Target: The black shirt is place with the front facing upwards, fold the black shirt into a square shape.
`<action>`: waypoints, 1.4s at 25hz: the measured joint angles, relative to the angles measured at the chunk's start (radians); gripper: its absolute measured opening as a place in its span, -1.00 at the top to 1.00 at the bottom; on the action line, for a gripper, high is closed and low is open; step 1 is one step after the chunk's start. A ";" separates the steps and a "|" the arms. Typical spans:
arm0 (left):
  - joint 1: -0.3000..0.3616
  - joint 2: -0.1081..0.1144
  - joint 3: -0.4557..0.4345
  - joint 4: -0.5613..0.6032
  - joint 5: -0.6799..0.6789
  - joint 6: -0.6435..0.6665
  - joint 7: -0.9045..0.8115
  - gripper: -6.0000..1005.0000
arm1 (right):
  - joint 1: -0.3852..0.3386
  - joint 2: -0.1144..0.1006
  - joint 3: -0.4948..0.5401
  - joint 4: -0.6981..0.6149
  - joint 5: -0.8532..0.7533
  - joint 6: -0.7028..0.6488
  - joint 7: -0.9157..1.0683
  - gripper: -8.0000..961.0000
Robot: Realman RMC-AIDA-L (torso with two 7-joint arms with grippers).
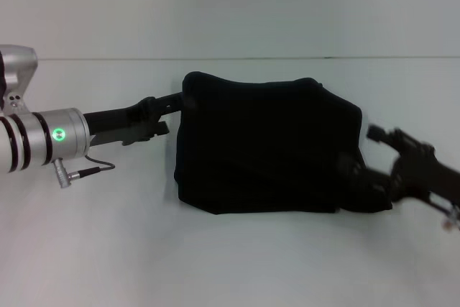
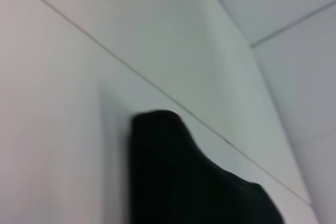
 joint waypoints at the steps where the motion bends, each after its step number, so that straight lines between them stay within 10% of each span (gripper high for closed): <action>1: -0.001 -0.002 0.004 0.000 0.000 -0.017 0.000 -0.89 | -0.020 0.000 -0.006 0.000 0.000 -0.024 -0.009 -0.97; 35: -0.084 -0.052 0.209 -0.032 0.000 -0.220 -0.040 -0.89 | -0.100 0.003 -0.058 0.013 -0.103 -0.108 -0.048 -0.97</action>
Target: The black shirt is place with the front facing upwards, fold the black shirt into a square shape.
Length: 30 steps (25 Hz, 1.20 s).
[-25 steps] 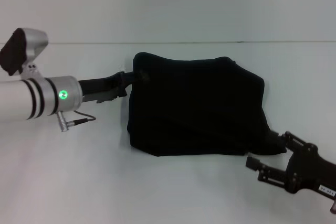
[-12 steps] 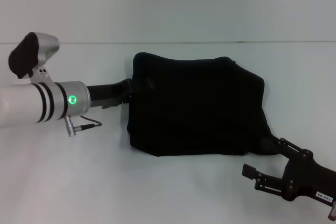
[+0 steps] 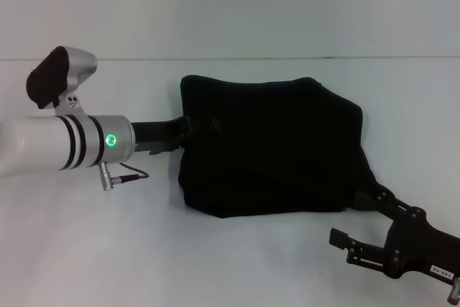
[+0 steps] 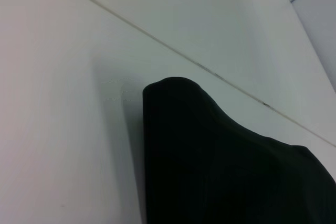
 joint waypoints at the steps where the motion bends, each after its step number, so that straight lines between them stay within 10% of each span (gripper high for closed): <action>1: -0.001 -0.002 0.001 0.001 0.000 0.000 0.004 -0.85 | 0.000 0.000 0.000 0.000 0.000 0.000 0.001 -0.97; 6: -0.003 -0.016 0.002 0.010 0.000 -0.001 0.010 -0.65 | -0.001 0.000 0.000 0.000 0.000 0.000 0.001 -0.97; 8: 0.000 -0.021 0.002 0.019 0.000 -0.002 0.010 -0.22 | 0.000 0.000 0.000 0.000 0.000 0.000 0.001 -0.97; 14: 0.005 -0.030 -0.008 0.027 -0.009 -0.003 0.023 0.26 | 0.002 0.001 0.000 0.000 0.000 0.002 0.002 -0.97; 30: 0.007 -0.038 -0.074 0.047 -0.014 -0.018 0.052 0.83 | 0.010 0.002 0.009 0.000 0.002 0.007 0.001 -0.96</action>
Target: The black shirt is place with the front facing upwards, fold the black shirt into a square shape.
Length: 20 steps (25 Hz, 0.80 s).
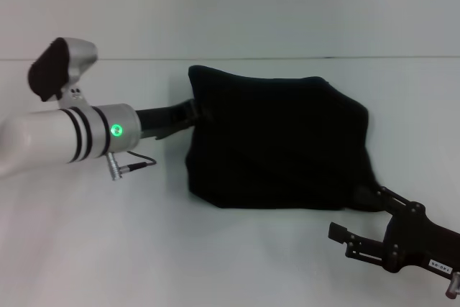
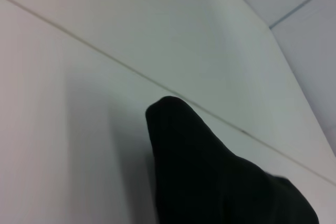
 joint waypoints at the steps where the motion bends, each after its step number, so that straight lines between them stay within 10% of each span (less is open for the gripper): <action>1: 0.004 0.003 -0.011 0.001 0.000 -0.004 0.004 0.83 | 0.000 0.000 0.000 0.000 0.001 0.000 0.000 -0.96; 20: 0.057 0.004 -0.063 0.012 0.000 0.036 0.034 0.84 | 0.004 0.000 0.000 0.000 0.003 0.002 0.002 -0.97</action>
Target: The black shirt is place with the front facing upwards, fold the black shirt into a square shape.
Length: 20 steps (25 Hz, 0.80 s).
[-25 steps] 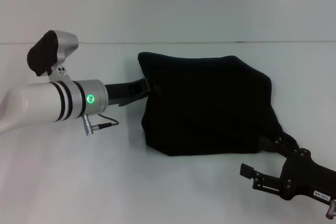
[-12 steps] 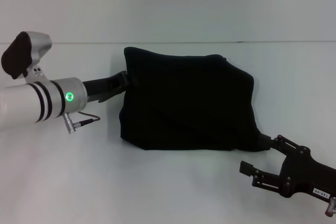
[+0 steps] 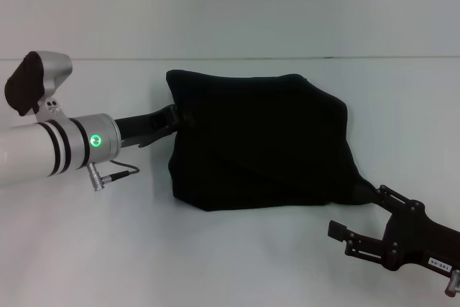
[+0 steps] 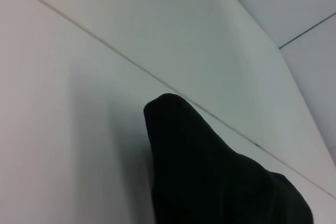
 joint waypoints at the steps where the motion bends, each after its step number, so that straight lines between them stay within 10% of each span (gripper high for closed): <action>1: 0.001 0.001 -0.003 0.000 0.000 0.009 0.000 0.84 | 0.000 0.000 0.000 0.000 0.000 0.000 0.001 -0.97; 10: 0.036 0.008 -0.092 0.032 0.001 0.185 0.203 0.73 | 0.002 0.000 0.001 -0.001 0.002 0.000 -0.003 -0.97; 20: 0.166 0.035 -0.116 0.198 -0.007 0.382 0.411 0.02 | 0.020 0.001 0.040 -0.004 0.004 0.024 -0.004 -0.97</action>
